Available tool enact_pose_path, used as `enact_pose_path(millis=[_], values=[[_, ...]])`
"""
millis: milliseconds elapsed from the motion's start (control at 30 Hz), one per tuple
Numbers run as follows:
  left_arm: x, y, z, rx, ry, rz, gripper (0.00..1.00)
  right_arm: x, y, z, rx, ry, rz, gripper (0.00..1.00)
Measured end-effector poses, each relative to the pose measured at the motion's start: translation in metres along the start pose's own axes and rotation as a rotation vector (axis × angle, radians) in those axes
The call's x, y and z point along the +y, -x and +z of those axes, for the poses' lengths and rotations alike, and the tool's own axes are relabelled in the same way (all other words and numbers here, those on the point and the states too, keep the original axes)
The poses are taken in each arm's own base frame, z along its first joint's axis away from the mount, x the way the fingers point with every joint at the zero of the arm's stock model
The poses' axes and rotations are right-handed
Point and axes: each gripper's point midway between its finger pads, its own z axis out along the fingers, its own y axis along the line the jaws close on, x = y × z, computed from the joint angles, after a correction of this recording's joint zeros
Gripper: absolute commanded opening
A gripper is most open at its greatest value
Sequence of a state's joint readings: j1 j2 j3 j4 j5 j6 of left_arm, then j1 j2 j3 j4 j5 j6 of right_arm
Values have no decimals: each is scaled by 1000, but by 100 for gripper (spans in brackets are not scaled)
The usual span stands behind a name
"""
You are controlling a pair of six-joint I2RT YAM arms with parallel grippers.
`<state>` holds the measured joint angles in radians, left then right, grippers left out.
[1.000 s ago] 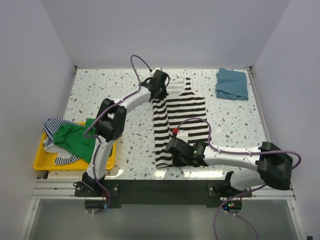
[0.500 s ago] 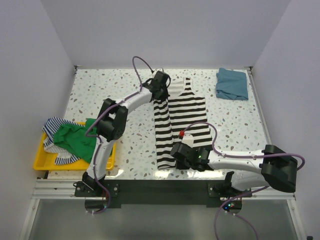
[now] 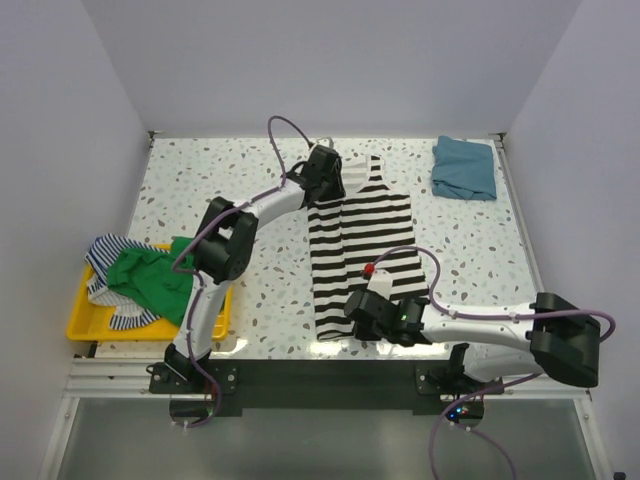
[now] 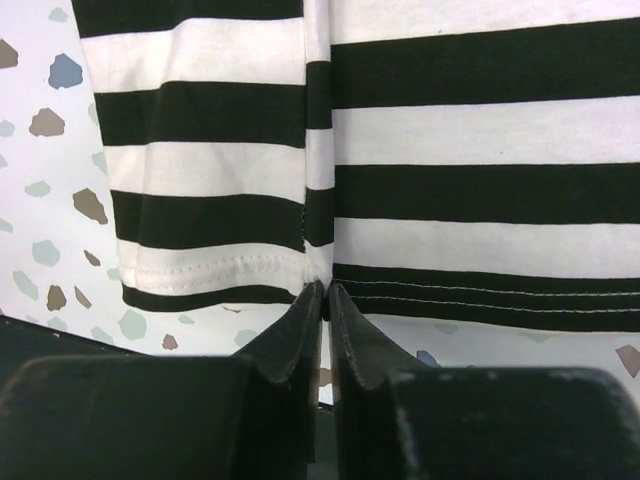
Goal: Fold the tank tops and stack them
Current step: Fold the tank top
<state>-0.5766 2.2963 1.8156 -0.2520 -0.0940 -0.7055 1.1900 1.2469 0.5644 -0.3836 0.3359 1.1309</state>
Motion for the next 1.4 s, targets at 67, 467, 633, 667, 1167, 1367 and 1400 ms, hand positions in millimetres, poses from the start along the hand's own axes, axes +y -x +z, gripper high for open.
enact_pose_path(millis=[67, 467, 633, 667, 1167, 1367, 1400], values=[[-4, 1, 0, -11, -27, 11, 47, -1, 1, -2, -9, -2, 5, 22], [36, 24, -34, -37, 17, -68, 32, 15, 46, -41, -141, 22, -33, 45], [57, 26, -38, -41, 55, -108, 18, 62, 67, -23, -142, 7, -156, 42], [61, 20, -37, -27, 64, -107, 18, 68, 67, -15, -137, 1, -179, 42], [89, -2, -7, 51, 132, -115, 18, 43, 17, 35, 12, -62, -331, 46], [101, 18, 3, 36, 143, -138, 20, 72, 15, 42, 25, 0, -360, 49], [104, 22, 5, 31, 147, -136, 21, 80, 16, 45, 31, 9, -366, 49]])
